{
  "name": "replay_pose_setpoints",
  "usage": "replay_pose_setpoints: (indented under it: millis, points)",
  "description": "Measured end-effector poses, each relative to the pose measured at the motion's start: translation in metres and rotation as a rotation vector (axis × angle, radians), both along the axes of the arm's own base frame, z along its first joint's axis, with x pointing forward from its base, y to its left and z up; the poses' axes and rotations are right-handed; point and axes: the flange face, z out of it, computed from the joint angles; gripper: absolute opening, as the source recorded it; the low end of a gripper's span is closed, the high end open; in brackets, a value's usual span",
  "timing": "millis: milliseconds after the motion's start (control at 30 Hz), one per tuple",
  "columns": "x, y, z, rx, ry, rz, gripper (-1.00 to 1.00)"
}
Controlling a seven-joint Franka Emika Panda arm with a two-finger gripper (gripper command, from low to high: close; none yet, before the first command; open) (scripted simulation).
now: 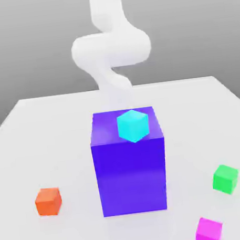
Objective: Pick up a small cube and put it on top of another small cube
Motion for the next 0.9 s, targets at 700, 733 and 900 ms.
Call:
replay_pose_setpoints:
  millis: [700,733,900]
  points:
    - [0.131,0.129,-0.349,-0.267,0.486,0.694,0.0]
    - [0.13,0.132,-0.368,-0.283,0.508,0.723,0.0]
    - [0.116,0.149,-0.457,-0.367,0.615,0.876,0.0]
